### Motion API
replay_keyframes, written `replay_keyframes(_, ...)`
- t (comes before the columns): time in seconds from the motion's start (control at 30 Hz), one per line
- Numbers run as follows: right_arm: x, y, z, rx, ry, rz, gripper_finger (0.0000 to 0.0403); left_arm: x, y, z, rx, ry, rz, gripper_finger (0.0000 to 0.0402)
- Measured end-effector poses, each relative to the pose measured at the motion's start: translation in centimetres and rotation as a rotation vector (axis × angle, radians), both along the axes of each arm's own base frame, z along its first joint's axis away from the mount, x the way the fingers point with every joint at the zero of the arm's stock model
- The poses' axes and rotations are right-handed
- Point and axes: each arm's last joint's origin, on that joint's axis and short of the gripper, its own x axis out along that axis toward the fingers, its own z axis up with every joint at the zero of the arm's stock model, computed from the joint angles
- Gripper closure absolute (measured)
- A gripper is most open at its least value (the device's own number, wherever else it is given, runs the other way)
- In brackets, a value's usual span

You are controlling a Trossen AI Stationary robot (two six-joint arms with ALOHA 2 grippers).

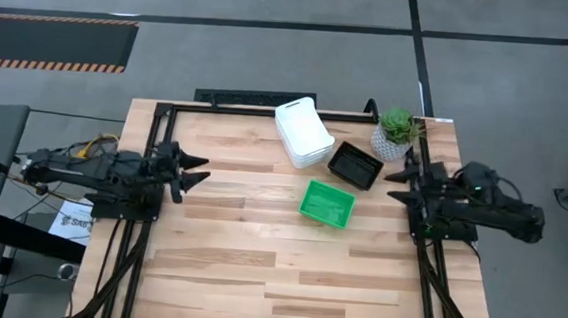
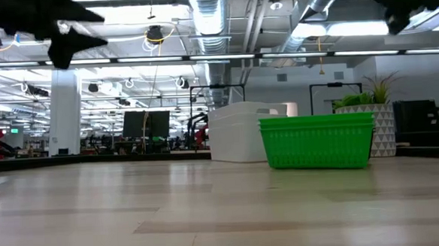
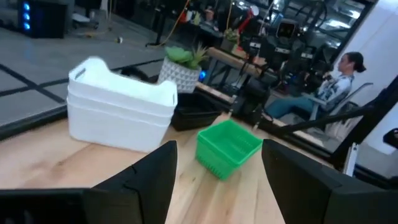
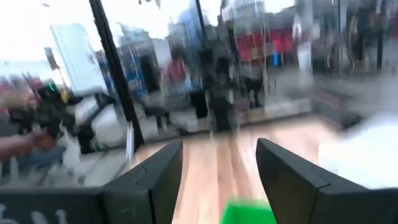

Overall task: Stack baskets by color
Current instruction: Return to Home Position

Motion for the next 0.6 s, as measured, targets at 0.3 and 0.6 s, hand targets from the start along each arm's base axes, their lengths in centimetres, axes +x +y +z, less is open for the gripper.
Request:
replay_keyframes(0.3, 2.9, -0.4, -4.7, 0.052, 0.002, 0.001, 0.0177, -0.1, 0.0, -7.4, -0.045, -0.136, -0.015, 0.0178)
replay_keyframes(0.6, 3.7, -0.3, -7.7, 0.052, -0.020, -0.011, 0.0177, -0.4, 0.0, -7.1, 0.061, -0.143, -0.017, 0.0178)
